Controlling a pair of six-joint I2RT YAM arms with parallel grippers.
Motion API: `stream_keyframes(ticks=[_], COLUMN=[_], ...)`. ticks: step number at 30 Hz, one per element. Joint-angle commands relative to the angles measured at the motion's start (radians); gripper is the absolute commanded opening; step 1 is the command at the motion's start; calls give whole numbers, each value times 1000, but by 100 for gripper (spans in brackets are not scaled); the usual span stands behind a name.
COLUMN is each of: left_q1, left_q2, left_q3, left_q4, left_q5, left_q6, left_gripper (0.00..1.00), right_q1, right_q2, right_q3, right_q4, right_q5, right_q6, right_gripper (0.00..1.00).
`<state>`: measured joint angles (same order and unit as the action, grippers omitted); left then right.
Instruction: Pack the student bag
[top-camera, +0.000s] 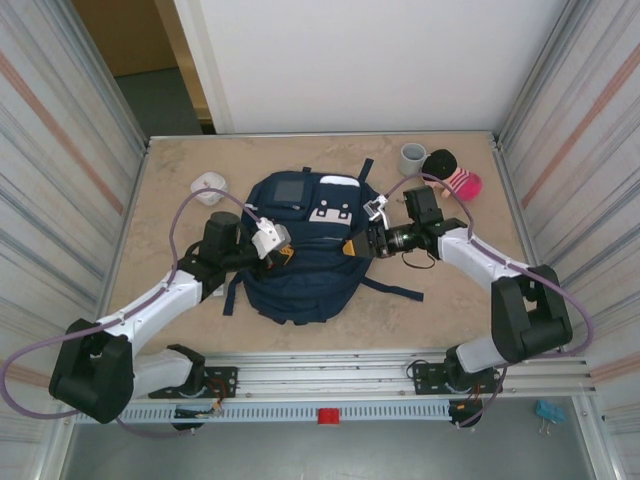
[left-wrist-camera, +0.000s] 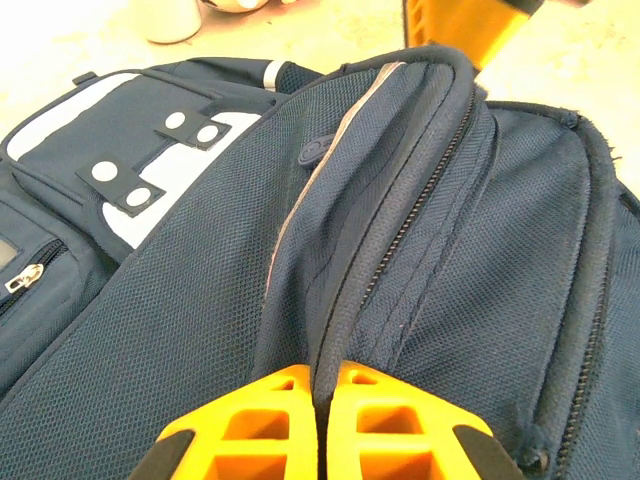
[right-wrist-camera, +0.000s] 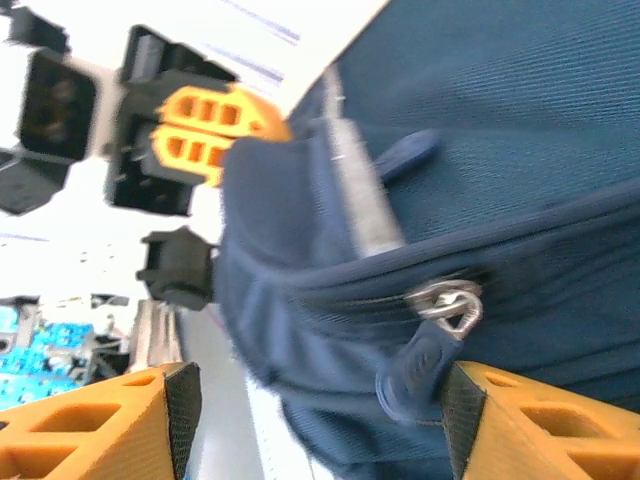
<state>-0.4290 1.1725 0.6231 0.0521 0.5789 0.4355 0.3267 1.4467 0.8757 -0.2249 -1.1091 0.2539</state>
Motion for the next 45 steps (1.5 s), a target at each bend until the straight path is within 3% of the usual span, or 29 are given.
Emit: stream_keyframes(ticks=[1, 7, 16, 20, 25, 31, 37, 45], left_q1=[18, 18, 18, 19, 18, 18, 18, 9], left_q2=[-14, -7, -10, -9, -2, -4, 4, 7], left_q3=[12, 13, 21, 18, 18, 18, 23, 42], left_q4=[97, 105, 98, 103, 114, 114, 94, 81], left_q5=[9, 24, 26, 24, 29, 21, -59, -163], left_q6=[-35, -43, -46, -47, -54, -55, -66, -85], left_gripper=[0, 0, 0, 0, 0, 0, 0, 0], right_q1=[-16, -32, 40, 48, 51, 52, 50, 91], right_q2=[-51, -1, 79, 60, 53, 35, -13, -50], right_q3=[30, 82, 114, 77, 72, 70, 62, 142], right_q4=[-37, -61, -57, -59, -76, -85, -120, -196], right_q5=[-86, 123, 106, 140, 219, 233, 262, 270], right_q6=[-12, -61, -67, -59, -59, -56, -58, -49], right_gripper=[66, 71, 67, 58, 37, 23, 5, 0])
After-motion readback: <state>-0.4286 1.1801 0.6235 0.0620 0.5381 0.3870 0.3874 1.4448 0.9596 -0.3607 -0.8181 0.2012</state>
